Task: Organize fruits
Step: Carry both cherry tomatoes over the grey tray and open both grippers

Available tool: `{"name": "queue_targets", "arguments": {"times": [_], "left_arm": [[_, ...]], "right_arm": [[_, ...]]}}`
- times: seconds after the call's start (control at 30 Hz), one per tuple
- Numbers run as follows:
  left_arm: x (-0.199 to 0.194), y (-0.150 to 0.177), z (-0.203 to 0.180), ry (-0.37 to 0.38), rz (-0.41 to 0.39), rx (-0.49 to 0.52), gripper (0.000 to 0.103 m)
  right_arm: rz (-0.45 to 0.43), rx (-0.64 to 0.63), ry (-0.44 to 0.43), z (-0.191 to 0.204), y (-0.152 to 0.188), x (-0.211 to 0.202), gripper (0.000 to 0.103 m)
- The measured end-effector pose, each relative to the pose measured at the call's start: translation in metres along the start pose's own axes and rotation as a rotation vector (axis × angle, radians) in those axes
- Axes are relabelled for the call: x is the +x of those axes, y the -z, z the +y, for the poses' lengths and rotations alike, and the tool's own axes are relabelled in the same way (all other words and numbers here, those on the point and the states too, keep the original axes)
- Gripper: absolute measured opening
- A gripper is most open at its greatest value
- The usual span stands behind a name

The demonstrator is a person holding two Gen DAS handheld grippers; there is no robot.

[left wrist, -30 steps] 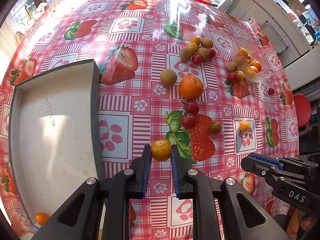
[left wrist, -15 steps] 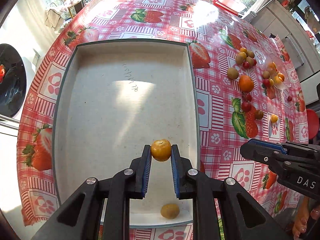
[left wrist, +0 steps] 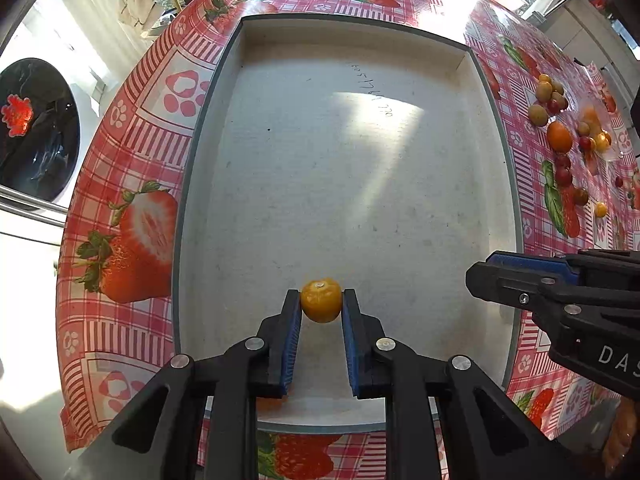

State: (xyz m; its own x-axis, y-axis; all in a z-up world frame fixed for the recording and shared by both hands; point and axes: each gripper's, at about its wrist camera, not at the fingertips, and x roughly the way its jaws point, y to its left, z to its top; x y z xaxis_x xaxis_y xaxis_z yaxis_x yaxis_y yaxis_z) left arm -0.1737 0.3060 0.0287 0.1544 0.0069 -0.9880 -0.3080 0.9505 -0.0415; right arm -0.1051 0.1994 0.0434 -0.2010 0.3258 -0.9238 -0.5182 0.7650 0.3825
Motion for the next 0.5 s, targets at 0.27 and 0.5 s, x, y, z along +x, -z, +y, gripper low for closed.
{"name": "queue_targets", "arguments": {"times": [0.27, 0.5], "left_arm": [[0.011, 0.005, 0.003, -0.023, 0.044, -0.004, 0.051], [0.008, 0.008, 0.001, -0.047, 0.041, 0.004, 0.073]], "right_arm": [[0.051, 0.008, 0.041, 0.007, -0.001, 0.020, 0.024], [0.035, -0.016, -0.007, 0.023, -0.002, 0.021, 0.079]]}}
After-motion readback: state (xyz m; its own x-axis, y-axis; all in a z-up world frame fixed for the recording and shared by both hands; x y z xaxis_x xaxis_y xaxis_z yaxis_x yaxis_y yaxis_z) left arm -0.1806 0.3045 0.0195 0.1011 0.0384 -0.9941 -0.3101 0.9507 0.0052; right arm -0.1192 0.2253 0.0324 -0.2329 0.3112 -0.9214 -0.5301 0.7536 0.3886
